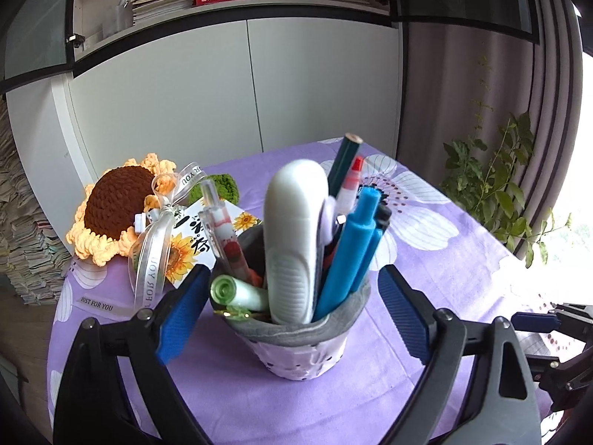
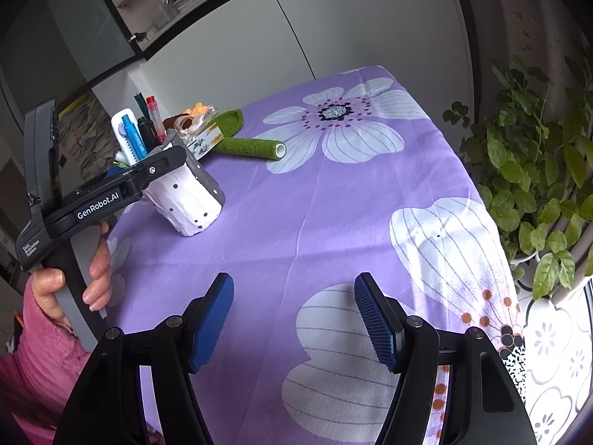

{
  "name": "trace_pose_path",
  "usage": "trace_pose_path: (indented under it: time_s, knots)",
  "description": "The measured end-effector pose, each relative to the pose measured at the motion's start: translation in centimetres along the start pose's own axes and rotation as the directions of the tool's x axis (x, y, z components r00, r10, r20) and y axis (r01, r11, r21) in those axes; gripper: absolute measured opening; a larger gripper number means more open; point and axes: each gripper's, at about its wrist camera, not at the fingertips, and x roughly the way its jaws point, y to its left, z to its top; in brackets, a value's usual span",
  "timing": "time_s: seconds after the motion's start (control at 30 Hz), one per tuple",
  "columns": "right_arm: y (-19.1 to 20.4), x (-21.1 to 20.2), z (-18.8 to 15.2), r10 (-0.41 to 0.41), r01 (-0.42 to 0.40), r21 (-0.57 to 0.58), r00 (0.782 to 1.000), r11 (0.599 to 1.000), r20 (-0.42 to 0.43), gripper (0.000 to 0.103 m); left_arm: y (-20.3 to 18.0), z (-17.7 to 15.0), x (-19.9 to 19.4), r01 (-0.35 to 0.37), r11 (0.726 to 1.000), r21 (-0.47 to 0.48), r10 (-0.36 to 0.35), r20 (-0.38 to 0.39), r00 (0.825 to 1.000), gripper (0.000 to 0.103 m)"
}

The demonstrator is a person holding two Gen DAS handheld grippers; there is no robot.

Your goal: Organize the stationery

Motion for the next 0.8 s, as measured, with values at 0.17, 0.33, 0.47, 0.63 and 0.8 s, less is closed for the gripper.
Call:
trace_pose_path:
  time_s: [0.17,0.33,0.47,0.63,0.8]
  knots:
    - [-0.1,-0.3,-0.2,-0.003,0.003,0.018,1.0,1.0,0.006,0.069,0.6,-0.7,-0.3,-0.028,0.999,-0.017,0.028,0.002,1.0,0.101]
    - [-0.1,-0.5,-0.5,-0.017,0.017,0.022,1.0,1.0,0.003,0.069,1.4,-0.7,-0.5,-0.056,0.997,-0.057,0.055,-0.005,0.998,0.102]
    - [0.1,-0.9,-0.5,-0.028,0.028,0.03,1.0,0.999,0.005,0.069,1.1,-1.0,-1.1,-0.075,0.996,-0.048,0.075,-0.006,0.997,0.102]
    - [0.9,-1.9,-0.5,-0.049,0.049,0.012,0.999,0.999,0.013,0.069,0.7,-1.6,-2.1,-0.045,0.998,-0.05,0.044,-0.021,0.999,0.102]
    - [2.4,-3.2,-0.7,-0.058,0.059,-0.012,0.998,0.998,0.025,0.069,0.5,-2.6,-4.5,-0.029,0.996,-0.083,0.028,-0.023,0.999,0.102]
